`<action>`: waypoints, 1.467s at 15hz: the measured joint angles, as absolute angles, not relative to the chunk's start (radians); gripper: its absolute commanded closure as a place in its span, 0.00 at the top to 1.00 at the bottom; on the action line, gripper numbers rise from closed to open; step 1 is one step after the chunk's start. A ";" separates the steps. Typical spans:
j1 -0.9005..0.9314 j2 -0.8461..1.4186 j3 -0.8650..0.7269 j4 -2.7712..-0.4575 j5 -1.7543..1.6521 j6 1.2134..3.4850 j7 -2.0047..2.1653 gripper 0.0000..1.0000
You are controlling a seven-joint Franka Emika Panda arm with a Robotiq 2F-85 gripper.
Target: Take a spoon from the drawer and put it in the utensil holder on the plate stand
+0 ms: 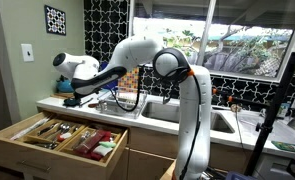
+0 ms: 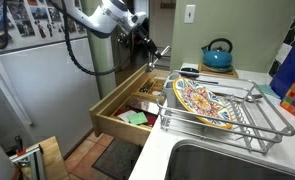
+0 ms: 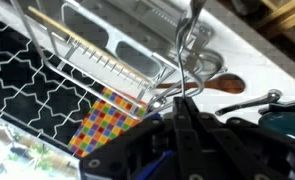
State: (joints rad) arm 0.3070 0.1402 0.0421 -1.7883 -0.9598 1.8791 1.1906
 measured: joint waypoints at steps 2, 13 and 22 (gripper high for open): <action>0.297 0.117 0.055 -1.807 -1.076 1.862 1.195 0.01; 0.206 0.088 0.079 -1.921 -1.401 1.863 1.427 0.01; 0.172 0.118 0.082 -1.972 -1.487 1.893 1.635 0.01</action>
